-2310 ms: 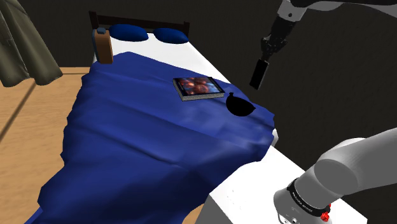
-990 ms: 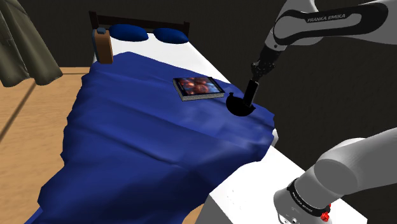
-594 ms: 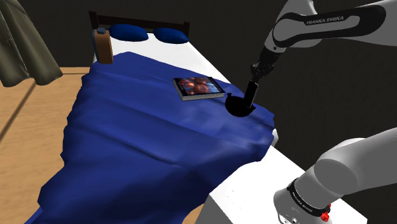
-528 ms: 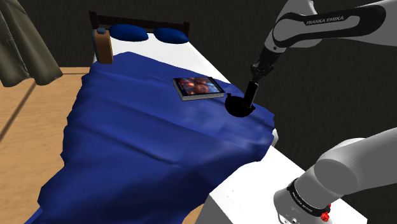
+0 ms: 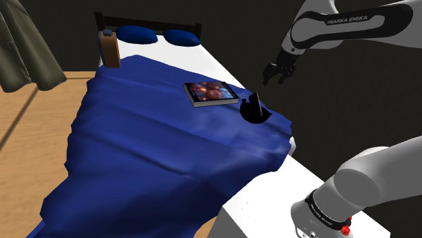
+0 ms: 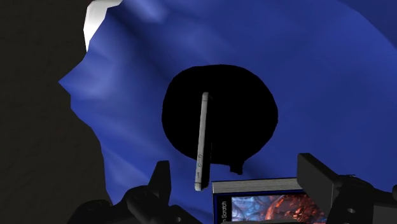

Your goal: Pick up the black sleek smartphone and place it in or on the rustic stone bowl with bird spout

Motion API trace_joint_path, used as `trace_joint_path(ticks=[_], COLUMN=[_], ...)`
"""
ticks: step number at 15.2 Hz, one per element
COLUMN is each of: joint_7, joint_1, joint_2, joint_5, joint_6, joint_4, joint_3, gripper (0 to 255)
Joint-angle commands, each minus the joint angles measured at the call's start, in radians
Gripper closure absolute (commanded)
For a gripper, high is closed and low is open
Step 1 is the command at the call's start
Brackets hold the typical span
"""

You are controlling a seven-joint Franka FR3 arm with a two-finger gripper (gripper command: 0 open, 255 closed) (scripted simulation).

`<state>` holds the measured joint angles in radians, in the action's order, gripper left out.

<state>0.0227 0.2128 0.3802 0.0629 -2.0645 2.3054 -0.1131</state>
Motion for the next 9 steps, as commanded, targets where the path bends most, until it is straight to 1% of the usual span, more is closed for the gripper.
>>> trace_joint_path(ticks=[1, 3, 9], joint_7=[-0.002, -0.002, -0.002], joint_1=[0.000, 0.000, 0.000], joint_2=[0.015, 0.029, 0.029], joint_5=[0.000, -0.001, -0.001], joint_6=[0.055, 0.116, 0.116], joint_4=[-0.040, -0.086, -0.086], joint_3=[0.001, 0.004, 0.004], gripper=[0, 0, 0])
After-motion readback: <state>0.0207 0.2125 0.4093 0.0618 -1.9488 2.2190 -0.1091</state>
